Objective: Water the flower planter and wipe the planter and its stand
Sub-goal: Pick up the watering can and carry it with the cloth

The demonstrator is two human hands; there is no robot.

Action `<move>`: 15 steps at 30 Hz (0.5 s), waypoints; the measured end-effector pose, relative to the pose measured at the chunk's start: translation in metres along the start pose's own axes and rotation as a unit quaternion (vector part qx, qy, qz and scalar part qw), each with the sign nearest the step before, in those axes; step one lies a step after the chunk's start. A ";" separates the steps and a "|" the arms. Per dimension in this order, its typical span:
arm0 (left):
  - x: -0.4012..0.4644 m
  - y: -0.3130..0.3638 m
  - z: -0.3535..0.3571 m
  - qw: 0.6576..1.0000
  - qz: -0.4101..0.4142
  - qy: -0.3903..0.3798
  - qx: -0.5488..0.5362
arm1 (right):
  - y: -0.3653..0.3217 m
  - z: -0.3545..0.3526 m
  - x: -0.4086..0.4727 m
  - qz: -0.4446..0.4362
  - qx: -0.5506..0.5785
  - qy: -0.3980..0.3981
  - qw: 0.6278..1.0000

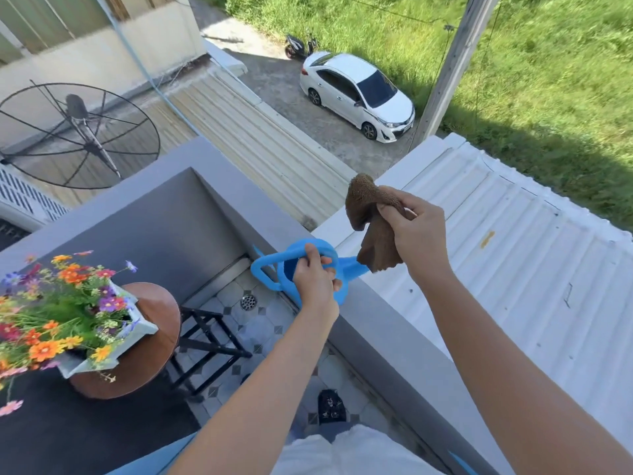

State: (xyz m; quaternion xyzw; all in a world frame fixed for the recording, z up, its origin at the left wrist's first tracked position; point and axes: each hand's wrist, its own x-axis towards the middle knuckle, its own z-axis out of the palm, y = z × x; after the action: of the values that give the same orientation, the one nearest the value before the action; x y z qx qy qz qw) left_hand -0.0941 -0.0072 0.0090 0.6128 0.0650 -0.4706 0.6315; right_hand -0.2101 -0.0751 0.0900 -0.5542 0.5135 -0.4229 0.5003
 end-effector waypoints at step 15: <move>0.122 0.052 -0.179 0.986 0.066 0.072 0.136 | 0.060 0.182 -0.032 0.028 -0.050 -0.197 0.979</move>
State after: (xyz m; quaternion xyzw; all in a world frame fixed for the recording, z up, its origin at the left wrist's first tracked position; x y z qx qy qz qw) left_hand 0.0967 0.0691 -0.0772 0.7284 0.0049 -0.3868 0.5655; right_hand -0.0439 -0.0196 0.0062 -0.6364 0.4404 -0.2648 0.5753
